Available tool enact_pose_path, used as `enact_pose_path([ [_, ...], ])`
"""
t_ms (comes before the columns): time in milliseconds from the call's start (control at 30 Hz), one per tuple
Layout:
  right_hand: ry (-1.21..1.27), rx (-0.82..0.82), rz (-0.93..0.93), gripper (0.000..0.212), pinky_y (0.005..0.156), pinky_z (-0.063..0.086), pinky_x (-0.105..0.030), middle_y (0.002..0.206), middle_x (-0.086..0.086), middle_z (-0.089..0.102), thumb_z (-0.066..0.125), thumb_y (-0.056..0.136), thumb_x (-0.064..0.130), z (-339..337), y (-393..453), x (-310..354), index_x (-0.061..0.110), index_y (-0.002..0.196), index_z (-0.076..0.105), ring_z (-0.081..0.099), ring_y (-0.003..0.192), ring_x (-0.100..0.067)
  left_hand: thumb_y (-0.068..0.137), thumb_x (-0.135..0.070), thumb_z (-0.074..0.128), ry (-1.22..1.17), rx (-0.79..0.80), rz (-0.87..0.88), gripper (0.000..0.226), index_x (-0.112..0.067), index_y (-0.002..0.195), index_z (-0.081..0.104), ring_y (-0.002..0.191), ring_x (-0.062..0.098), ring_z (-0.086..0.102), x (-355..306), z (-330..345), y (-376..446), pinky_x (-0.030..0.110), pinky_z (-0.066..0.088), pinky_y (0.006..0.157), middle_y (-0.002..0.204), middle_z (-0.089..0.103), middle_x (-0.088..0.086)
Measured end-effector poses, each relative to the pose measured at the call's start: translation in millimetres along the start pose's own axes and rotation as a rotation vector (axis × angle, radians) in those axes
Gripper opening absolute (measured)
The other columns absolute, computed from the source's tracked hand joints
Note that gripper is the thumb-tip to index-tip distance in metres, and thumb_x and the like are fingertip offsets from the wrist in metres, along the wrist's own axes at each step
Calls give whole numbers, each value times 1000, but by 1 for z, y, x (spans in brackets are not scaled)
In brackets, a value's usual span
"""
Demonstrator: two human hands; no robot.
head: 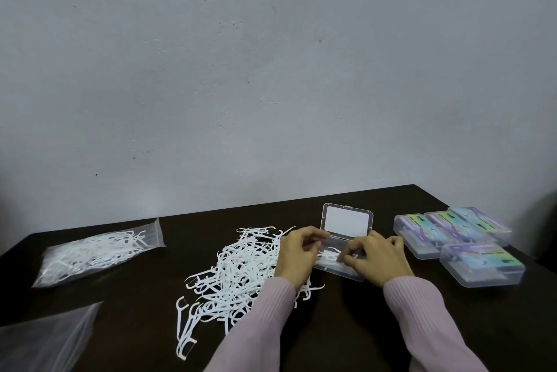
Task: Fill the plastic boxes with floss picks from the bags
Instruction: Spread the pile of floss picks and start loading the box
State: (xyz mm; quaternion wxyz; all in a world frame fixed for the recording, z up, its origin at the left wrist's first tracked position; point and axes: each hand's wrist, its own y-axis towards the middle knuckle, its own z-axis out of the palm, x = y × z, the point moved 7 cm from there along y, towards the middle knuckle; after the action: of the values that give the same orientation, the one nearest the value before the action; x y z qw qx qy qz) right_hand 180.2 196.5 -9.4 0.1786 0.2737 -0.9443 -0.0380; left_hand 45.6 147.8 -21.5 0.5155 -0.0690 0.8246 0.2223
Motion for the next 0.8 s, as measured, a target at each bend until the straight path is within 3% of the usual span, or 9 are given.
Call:
enact_pose_path([
  [167,12,15,-25,22,102,22,-36,116,10,54,47,92,41,3,0,6,40,109,61,41,114,-9,88,12,45,-1,7,-1,37,-16,96,69,96,1,63,-1,-2,-2,11,48,82,97,70,-5],
  [433,119,-162,-220,12,99,24,-29,88,19,50,54,88,31,-8,-6,38,33,98,62,42,90,-1,89,9,48,-55,-5,19,34,-16,96,70,94,2,65,-17,-32,-15,13,49,83,97,71,-4],
  [600,108,-5,-424,24,106,22,-29,109,19,53,58,86,35,11,-15,80,37,110,57,43,105,0,89,-4,59,174,10,48,24,-24,93,71,91,-5,61,-9,-86,-43,17,51,82,94,70,-13],
  [700,72,50,-487,35,111,16,-31,127,18,48,55,87,38,26,-19,98,36,121,49,38,120,0,86,-13,65,364,-64,62,19,-31,89,70,87,-6,60,-1,-126,-67,14,49,77,88,68,-17],
  [800,42,75,-510,48,113,15,-31,141,16,39,53,87,40,38,-16,108,34,132,39,32,130,-1,82,-28,70,468,-117,56,10,-35,89,68,89,-4,58,7,-155,-84,20,51,80,87,65,-21],
])
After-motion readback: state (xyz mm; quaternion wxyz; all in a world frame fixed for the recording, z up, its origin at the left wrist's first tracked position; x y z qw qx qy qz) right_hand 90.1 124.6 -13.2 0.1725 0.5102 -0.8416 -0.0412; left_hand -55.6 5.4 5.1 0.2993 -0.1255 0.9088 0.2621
